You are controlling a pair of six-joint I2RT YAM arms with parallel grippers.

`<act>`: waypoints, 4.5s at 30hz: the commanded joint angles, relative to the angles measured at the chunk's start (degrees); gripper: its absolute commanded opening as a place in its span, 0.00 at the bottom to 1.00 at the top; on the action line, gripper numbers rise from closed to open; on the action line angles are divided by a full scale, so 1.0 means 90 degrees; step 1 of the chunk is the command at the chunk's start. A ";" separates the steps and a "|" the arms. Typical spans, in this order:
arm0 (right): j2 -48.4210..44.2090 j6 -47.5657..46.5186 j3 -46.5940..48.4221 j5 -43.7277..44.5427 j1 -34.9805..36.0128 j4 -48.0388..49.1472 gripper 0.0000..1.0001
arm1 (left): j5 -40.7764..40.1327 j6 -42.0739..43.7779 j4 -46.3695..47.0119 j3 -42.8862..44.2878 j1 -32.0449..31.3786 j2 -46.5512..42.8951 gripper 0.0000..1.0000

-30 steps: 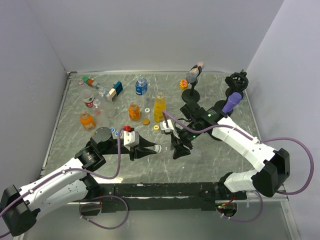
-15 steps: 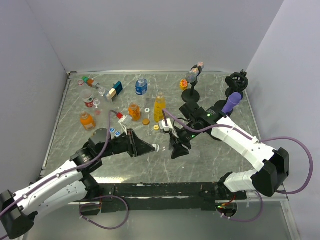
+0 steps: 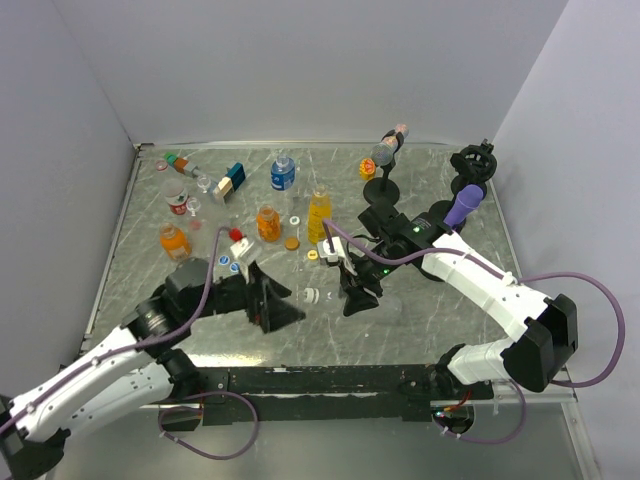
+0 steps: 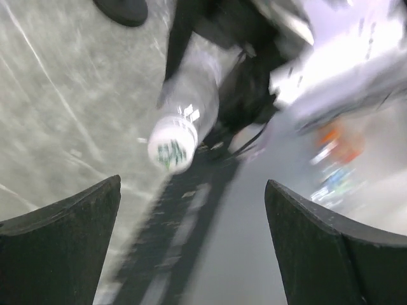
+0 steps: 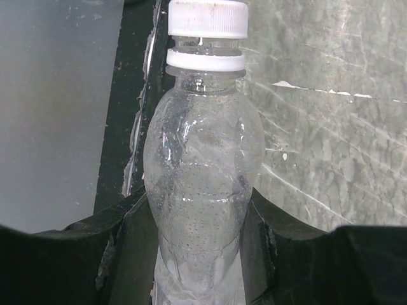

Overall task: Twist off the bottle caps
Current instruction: Unscrew the bottle cap from the plastic bottle.

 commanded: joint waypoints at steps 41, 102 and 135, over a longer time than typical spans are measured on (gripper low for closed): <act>0.0005 -0.0203 0.0110 -0.0099 -0.0025 -0.0098 0.28 | 0.1520 0.4106 0.2778 -0.0624 -0.0017 0.0625 0.01; -0.0122 -0.0418 0.0032 -0.0128 -0.0025 -0.0146 0.28 | 0.0834 0.7314 0.1586 -0.0313 0.0051 0.0173 0.99; 0.0248 0.0285 0.0188 0.0760 -0.0102 0.0371 0.28 | 0.1346 0.3327 0.2407 -0.0291 0.0022 0.1161 0.01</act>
